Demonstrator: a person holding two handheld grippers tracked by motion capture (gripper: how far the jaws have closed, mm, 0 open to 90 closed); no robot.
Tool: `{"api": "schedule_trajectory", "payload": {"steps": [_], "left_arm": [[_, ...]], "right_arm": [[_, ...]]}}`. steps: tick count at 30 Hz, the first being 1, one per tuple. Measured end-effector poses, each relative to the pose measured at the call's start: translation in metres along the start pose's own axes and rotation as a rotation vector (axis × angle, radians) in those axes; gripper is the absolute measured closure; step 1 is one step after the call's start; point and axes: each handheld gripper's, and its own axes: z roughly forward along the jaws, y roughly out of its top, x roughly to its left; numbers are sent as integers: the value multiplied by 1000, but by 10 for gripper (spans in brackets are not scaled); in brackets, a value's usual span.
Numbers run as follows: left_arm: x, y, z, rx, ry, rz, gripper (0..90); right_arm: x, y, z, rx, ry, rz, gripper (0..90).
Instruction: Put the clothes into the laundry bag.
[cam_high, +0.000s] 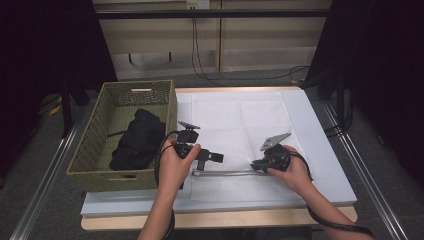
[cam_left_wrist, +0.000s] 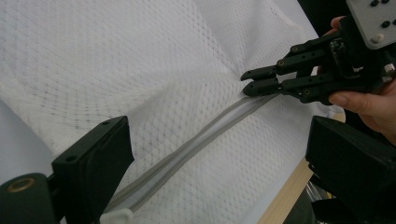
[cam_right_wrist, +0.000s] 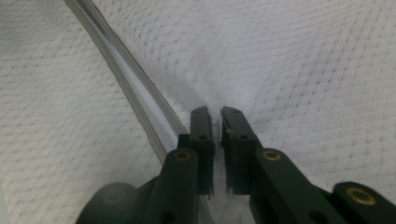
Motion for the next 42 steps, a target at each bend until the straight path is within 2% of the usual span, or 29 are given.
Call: {"api": "schedule_trajectory", "payload": {"steps": [3,8,11,12,14,17,19,22,26,32,34,36,37,42], "left_arm": [[0,0,-1,3,2,8,74],[0,0,-3,-4,2,15,73],[0,0,-2,-1,2,13,73],[0,0,-1,0,-1,11,73],[0,0,-1,3,1,8,73],[0,0,1,2,1,13,74],[-1,0,1,4,-2,11,73],[-1,-1,1,3,-6,-4,73],[-1,-1,1,8,1,7,73],[0,-1,2,12,1,7,73],[0,-1,2,15,0,8,73],[1,-1,2,16,3,13,73],[1,-1,2,16,3,13,73],[1,-1,2,14,0,5,73]], "right_arm": [[-1,2,-1,6,-2,16,900],[-5,6,-6,-5,15,46,898],[-7,9,-11,-33,13,58,878],[-8,10,-11,-30,29,74,880],[-8,11,-12,-19,29,73,883],[-7,12,-15,-35,28,71,896],[-8,12,-16,-42,34,79,876],[-10,10,-16,-39,43,99,896],[-9,10,-17,-48,49,99,898],[-7,12,-17,-54,47,99,811],[-5,11,-15,-61,39,90,748],[-3,12,-15,-52,33,71,730],[-2,12,-15,-52,36,78,707],[-1,13,-20,-68,41,82,692]]}}
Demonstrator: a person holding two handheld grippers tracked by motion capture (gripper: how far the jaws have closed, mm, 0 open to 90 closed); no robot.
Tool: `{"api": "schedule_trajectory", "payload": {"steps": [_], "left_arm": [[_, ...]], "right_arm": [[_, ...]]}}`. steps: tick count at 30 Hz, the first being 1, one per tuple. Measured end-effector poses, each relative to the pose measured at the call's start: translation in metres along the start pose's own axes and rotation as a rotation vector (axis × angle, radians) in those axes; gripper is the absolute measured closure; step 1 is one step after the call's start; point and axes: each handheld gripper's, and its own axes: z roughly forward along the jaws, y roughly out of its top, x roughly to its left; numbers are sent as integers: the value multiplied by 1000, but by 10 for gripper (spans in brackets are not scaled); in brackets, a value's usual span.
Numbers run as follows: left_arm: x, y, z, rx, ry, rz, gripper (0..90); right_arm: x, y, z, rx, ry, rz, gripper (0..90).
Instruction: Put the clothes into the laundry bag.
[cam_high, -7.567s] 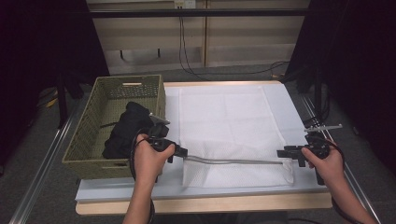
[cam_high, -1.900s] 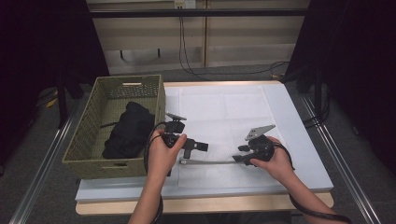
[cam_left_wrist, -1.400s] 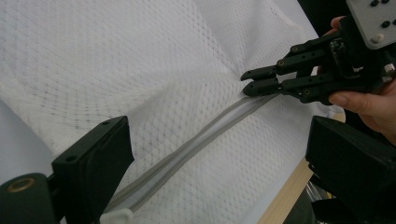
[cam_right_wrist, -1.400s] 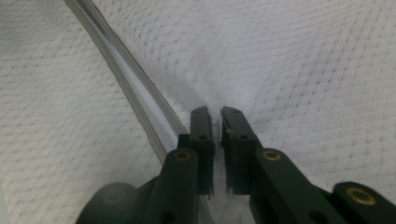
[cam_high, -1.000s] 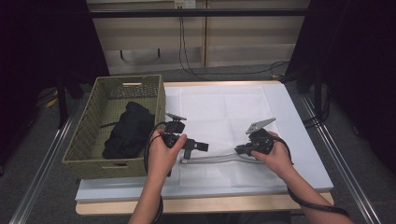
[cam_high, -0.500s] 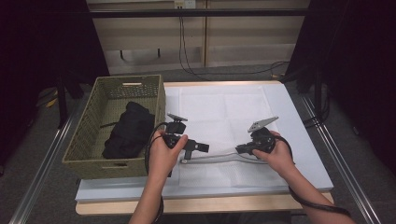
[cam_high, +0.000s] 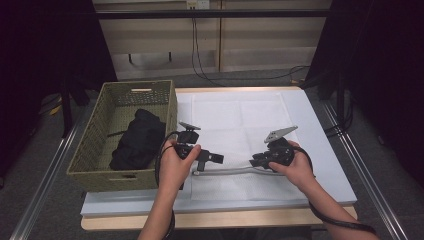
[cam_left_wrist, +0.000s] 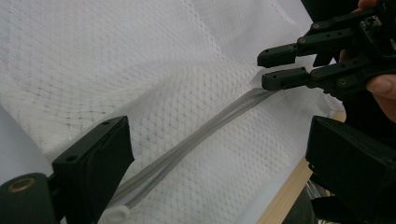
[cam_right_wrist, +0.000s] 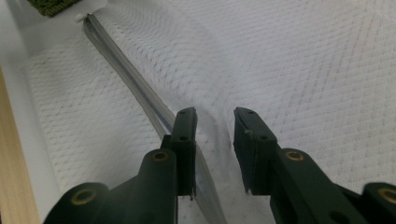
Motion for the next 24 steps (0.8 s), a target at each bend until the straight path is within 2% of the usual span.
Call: {"api": "schedule_trajectory", "payload": {"steps": [2,8,10,13,14,16,17,19,22,24], "left_arm": [[0,0,1,1,6,5,73],[0,0,2,5,0,1,73],[-1,0,2,2,-1,-5,72],[0,-1,2,8,5,6,72],[-1,-1,3,0,6,-8,72],[-1,0,2,4,4,-8,72],[-1,0,2,3,6,-6,72],[0,0,2,7,3,5,72],[-1,-1,4,7,-2,-10,72],[0,-1,4,12,4,-5,72]], "right_arm": [[2,1,-1,15,-38,-31,685],[5,0,-3,11,-1,-15,674],[6,1,-5,16,2,-24,720],[9,2,-9,6,1,-44,701],[9,3,-10,1,7,-45,710],[10,3,-12,1,23,-27,742],[10,3,-12,1,28,-33,768],[11,2,-11,5,45,-27,778],[11,1,-7,11,50,-29,765],[10,-1,-1,24,55,-26,762]]}}
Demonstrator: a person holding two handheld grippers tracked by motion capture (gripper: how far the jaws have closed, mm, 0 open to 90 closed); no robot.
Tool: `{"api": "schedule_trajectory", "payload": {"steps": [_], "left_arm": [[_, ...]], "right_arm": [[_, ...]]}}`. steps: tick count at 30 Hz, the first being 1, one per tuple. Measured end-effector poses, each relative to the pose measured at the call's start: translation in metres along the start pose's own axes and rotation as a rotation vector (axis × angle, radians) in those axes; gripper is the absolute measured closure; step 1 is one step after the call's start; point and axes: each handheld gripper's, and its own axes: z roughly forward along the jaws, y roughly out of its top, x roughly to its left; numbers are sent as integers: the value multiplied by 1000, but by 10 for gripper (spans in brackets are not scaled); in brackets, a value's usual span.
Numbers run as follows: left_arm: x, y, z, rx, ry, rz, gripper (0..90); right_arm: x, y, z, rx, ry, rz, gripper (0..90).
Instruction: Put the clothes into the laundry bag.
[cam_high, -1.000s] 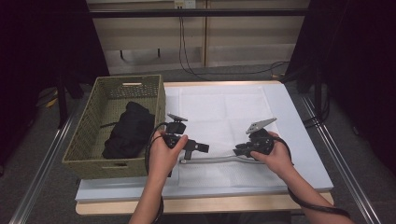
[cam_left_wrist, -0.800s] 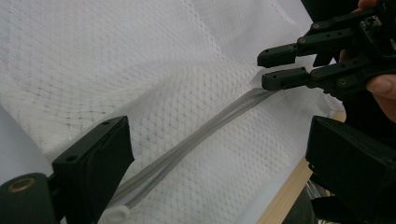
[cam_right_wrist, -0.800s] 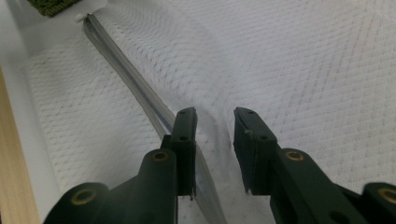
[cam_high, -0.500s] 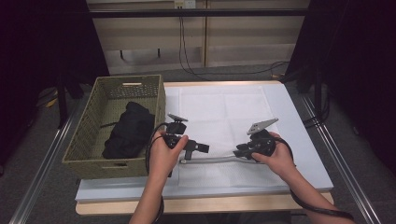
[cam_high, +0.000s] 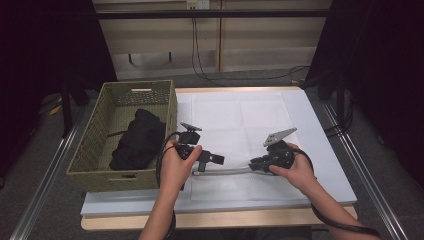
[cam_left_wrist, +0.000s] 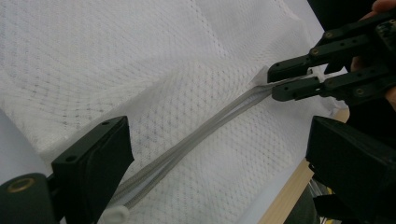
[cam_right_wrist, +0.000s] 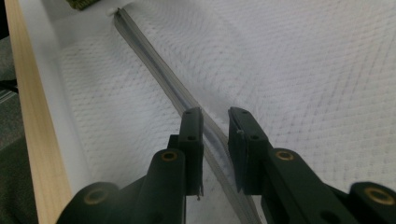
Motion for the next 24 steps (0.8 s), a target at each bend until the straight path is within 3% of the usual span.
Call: {"api": "schedule_trajectory", "payload": {"steps": [3,5,16,19,24], "left_arm": [[1,0,0,0,4,5,72],[1,0,0,4,-2,0,71],[2,0,0,6,-1,-1,72],[2,0,0,6,1,7,71],[3,-1,0,8,4,0,72]], "right_arm": [[-3,-2,6,17,-15,2,736],[-7,-3,8,6,-34,5,668],[-14,-8,24,37,-24,-10,593],[-15,-10,25,25,-15,-1,533],[-16,-10,25,29,-47,-44,619]]}}
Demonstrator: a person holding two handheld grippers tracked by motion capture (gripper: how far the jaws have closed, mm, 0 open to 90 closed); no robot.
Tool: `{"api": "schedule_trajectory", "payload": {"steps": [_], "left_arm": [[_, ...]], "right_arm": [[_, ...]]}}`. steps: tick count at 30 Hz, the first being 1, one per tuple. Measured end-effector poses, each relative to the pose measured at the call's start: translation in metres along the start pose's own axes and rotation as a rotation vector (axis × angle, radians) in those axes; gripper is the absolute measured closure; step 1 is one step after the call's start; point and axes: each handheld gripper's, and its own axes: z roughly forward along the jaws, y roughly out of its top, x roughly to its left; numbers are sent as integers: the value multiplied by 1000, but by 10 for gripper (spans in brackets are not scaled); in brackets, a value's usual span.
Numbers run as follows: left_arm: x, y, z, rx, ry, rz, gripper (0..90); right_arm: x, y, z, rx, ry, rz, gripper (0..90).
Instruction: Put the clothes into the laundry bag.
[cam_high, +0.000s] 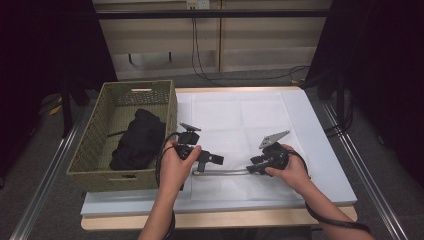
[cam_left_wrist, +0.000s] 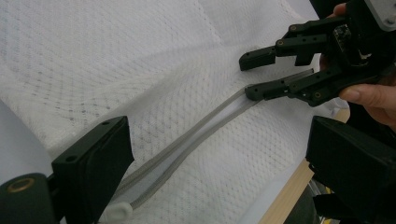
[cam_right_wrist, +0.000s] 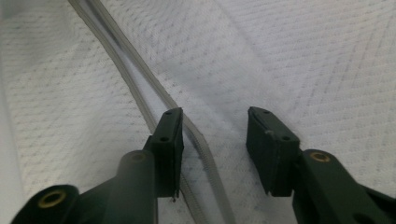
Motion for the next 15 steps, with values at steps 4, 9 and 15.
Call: {"api": "schedule_trajectory", "payload": {"steps": [4,9,15], "left_arm": [[0,0,1,-1,-4,-6,72],[-1,0,0,0,-7,-5,73],[-1,0,-2,-7,3,1,73]], "right_arm": [[-2,1,0,8,-21,-34,724],[-6,1,-1,10,-37,-28,865],[-8,4,-8,2,2,31,888]]}}
